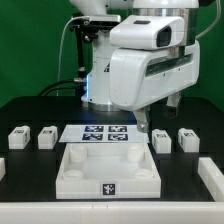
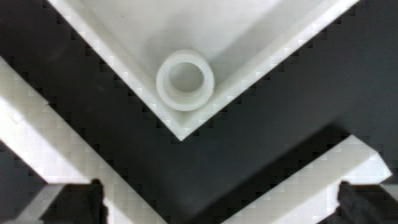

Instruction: Assemble one leg

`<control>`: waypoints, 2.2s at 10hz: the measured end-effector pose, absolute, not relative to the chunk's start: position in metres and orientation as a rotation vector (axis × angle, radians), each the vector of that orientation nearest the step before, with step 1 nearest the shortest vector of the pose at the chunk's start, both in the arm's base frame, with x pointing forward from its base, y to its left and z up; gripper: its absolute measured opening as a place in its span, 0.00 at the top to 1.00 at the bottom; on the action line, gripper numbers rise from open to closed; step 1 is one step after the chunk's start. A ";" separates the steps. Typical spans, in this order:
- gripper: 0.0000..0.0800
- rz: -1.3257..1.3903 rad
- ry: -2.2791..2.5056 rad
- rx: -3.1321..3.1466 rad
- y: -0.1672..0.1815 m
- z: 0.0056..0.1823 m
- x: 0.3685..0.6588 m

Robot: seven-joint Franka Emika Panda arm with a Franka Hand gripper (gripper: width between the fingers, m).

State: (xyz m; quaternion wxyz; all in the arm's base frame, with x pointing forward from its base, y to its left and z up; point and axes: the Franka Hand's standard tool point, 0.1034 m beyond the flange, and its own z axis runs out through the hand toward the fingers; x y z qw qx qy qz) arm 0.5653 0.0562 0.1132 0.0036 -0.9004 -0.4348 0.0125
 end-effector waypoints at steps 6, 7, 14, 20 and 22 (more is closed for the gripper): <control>0.19 0.040 -1.363 -2.822 0.056 0.113 0.565; 0.19 0.040 -1.363 -2.822 0.056 0.113 0.565; 0.19 0.027 -1.626 -2.681 0.045 0.101 0.527; 0.19 0.040 -2.165 -2.199 -0.017 0.028 0.426; 0.19 0.015 -2.159 -2.209 -0.022 0.013 0.428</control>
Offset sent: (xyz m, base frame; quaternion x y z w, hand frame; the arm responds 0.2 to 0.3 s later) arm 0.0000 0.0000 0.0000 0.0000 0.0000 0.0000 1.0000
